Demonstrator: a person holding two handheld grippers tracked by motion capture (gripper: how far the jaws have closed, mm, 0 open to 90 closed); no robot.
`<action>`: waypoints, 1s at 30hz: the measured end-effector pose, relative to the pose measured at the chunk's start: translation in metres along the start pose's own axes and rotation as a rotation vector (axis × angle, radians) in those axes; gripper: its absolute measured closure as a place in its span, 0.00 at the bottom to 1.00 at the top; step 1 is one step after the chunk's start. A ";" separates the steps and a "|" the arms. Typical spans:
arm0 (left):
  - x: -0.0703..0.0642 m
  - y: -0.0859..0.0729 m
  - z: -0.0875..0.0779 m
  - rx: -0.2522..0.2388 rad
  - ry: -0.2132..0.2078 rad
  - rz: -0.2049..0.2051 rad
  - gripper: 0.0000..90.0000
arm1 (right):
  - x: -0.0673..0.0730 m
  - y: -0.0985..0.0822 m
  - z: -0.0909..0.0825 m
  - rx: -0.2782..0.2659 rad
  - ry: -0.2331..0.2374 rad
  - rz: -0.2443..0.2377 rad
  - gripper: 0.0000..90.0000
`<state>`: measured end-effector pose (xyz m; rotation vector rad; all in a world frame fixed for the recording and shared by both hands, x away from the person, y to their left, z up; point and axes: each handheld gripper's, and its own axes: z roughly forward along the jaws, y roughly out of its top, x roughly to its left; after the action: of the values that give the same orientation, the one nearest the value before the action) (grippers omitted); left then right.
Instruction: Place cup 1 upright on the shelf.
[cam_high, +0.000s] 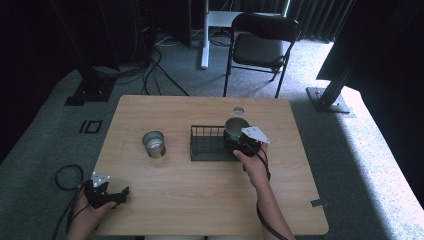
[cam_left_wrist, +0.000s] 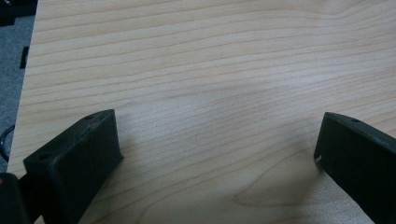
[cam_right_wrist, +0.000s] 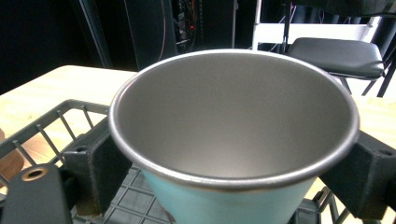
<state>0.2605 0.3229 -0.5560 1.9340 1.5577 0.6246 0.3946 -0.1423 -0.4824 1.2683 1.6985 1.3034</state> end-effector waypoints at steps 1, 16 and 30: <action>0.000 0.000 0.000 0.000 0.000 0.000 0.01 | -0.001 0.000 -0.003 -0.005 0.005 0.006 0.12; 0.000 0.000 0.000 0.000 0.000 0.000 0.01 | -0.006 -0.001 -0.017 -0.005 0.043 -0.047 0.12; 0.000 0.000 0.000 0.000 0.000 0.000 0.01 | -0.017 -0.003 -0.032 -0.001 0.090 -0.067 0.12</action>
<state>0.2605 0.3229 -0.5560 1.9342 1.5578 0.6241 0.3700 -0.1690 -0.4767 1.1580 1.7862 1.3398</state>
